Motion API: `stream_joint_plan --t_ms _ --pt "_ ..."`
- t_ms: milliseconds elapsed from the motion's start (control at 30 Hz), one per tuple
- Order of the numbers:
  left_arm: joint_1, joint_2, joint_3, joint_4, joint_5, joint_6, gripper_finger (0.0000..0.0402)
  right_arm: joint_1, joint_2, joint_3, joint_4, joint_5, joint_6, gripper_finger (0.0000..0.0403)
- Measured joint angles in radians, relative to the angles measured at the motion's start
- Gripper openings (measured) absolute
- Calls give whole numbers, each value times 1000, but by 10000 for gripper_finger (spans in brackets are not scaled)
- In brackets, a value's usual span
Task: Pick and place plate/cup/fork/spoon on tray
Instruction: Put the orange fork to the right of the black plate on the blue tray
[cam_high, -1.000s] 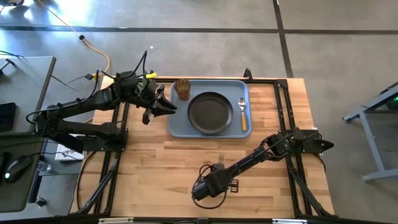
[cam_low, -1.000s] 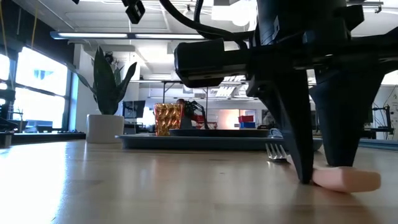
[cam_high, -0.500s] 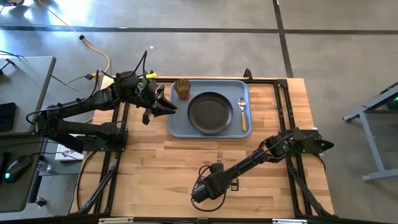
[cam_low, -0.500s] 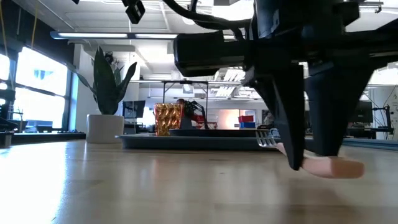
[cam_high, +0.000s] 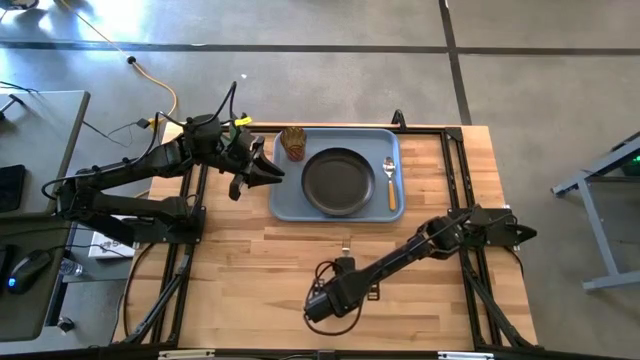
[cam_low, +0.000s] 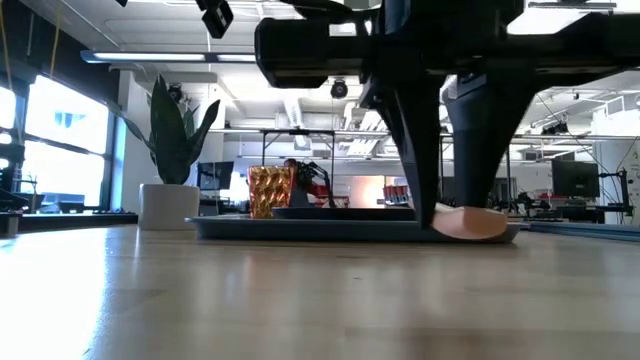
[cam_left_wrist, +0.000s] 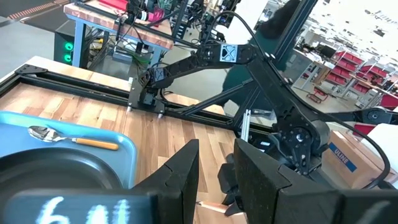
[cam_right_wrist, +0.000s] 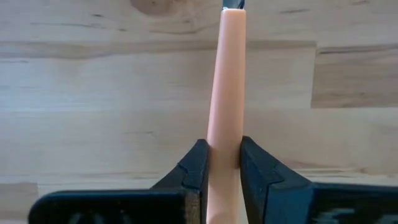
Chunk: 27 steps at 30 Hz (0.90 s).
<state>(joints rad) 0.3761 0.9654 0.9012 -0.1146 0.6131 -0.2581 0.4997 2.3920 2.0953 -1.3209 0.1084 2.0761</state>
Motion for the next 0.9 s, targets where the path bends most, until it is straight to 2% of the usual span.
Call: stream_joint_plan --t_ms 467,900 --pt "0 0 0 0 0 0 90 -9 -8 0 0 8 -16 42" --pt "0 0 0 0 0 0 90 -20 -63 1 -82 99 -16 43"
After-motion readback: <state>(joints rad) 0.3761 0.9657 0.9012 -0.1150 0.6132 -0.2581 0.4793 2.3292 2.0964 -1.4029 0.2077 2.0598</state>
